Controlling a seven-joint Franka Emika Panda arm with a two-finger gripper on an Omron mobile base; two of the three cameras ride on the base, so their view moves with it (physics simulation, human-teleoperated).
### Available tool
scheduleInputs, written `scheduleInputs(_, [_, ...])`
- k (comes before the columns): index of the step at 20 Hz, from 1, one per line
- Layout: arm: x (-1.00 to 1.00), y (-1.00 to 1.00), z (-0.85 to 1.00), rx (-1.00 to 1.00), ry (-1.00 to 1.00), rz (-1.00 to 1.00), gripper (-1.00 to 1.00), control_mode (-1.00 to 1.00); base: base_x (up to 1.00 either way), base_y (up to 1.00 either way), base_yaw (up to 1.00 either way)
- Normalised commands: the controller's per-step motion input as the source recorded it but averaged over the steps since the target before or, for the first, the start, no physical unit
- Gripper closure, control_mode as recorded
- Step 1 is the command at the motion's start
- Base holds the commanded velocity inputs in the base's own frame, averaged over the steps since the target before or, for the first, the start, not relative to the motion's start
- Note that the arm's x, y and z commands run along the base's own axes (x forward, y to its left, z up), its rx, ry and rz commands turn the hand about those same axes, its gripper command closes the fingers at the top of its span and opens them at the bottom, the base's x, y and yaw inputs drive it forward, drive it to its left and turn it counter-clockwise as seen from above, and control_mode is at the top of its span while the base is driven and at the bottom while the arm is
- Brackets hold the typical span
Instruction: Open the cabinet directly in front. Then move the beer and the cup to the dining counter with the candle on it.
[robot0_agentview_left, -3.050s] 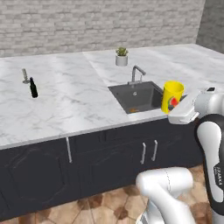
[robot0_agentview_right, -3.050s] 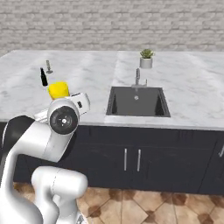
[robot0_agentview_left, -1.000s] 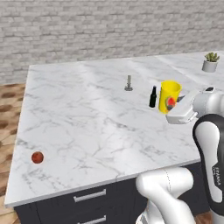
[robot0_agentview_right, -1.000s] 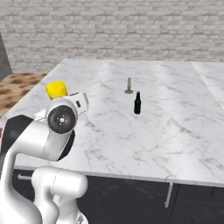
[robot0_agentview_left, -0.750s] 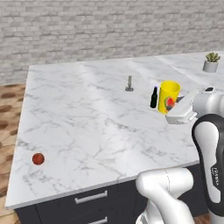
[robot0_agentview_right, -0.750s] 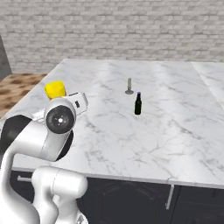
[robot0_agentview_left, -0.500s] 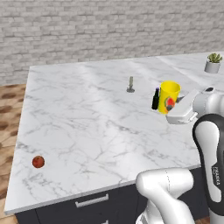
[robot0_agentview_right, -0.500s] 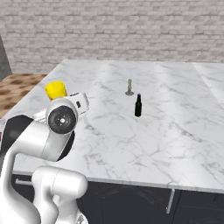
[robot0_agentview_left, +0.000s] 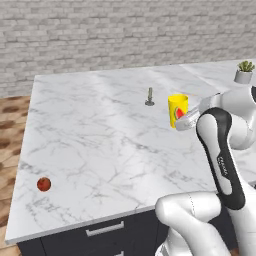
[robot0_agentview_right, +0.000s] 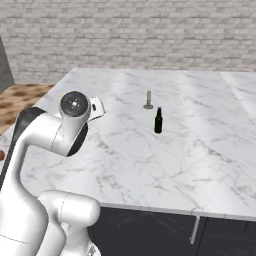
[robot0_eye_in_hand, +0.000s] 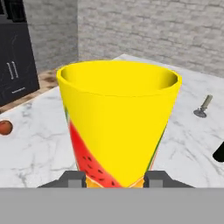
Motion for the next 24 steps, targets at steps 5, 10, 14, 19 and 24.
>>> scheduleInputs(5, [0.45,0.17,-0.29,-0.12,0.21,-0.12,1.0,-1.0,0.0,0.0,0.0])
scheduleInputs(10, [0.11,0.01,-0.02,0.0,0.0,0.0,1.0,-1.0,0.0,0.0,0.0])
scheduleInputs(14, [0.52,0.02,-0.31,-0.04,0.0,-0.07,1.0,-1.0,0.0,0.0,0.0])
scheduleInputs(19, [0.27,0.0,-0.77,-0.12,0.02,-0.08,1.0,-1.0,0.0,0.0,0.0])
scheduleInputs(24, [0.69,0.0,-0.39,0.0,0.0,-0.25,1.0,-1.0,0.0,0.0,0.0])
